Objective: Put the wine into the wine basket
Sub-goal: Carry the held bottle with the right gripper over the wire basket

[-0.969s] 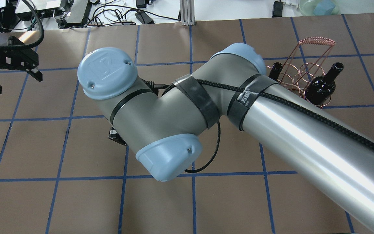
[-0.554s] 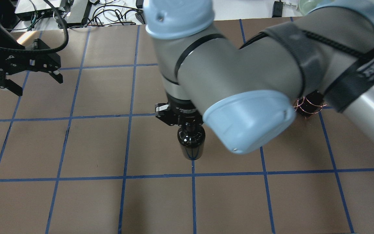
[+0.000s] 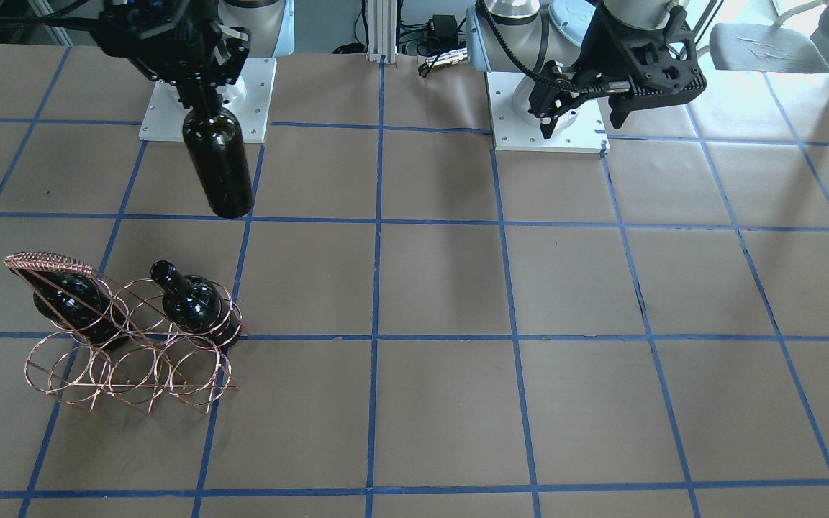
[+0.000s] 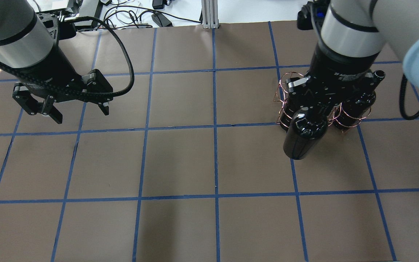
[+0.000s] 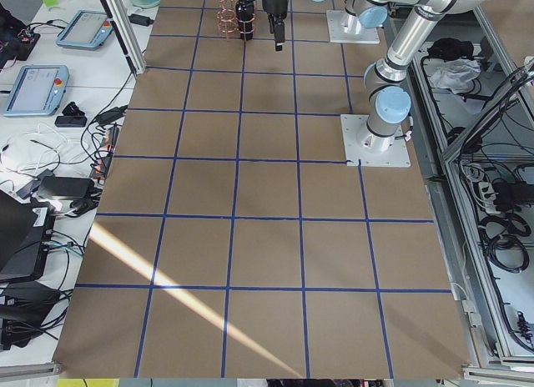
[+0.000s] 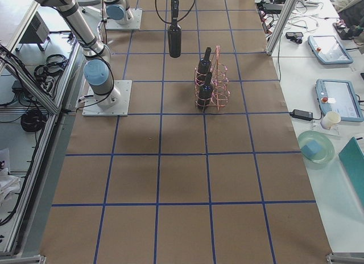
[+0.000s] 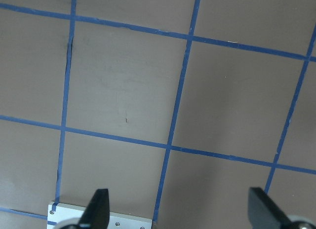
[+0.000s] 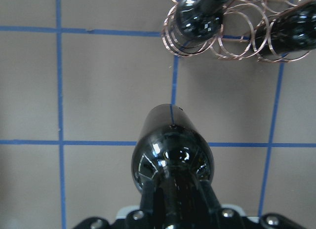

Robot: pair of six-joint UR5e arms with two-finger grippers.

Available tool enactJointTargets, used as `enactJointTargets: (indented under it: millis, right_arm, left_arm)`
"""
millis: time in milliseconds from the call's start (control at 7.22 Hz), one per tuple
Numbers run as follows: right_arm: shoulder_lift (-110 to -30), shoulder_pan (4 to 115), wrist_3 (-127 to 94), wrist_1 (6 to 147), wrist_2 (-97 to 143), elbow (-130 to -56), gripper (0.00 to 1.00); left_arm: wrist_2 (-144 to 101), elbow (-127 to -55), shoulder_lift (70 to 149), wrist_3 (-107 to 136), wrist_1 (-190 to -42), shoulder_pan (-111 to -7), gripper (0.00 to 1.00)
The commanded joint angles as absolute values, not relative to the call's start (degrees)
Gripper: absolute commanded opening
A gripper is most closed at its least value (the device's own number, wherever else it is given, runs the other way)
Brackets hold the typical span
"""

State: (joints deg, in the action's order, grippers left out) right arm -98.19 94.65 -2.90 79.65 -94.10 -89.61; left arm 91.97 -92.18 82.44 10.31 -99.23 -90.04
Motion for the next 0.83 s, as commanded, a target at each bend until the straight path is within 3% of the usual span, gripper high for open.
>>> enactJointTargets:
  millis: [0,138,415,692]
  right_arm:
    - [-99.0,82.9,9.3,80.9,-94.5,-89.5,0.00]
    - [-98.6,77.2,11.8,81.8,-91.1,-88.7,0.00]
    - [-93.2,76.7,11.3,83.2,-89.0,-82.9,0.00]
    - [-88.3,76.7,10.5,85.4,-88.9,-82.1,0.00]
  left_arm:
    - [91.9,-91.8,82.8,7.3,-94.6,-89.9,1.00]
    - [91.7,-91.2,83.6,6.7,-90.2,-89.9,1.00]
    - [91.9,-84.3,88.2,6.4,-92.3,-90.0,1.00]
    - [91.9,-85.4,89.2,6.3,-92.6,-91.1,1.00]
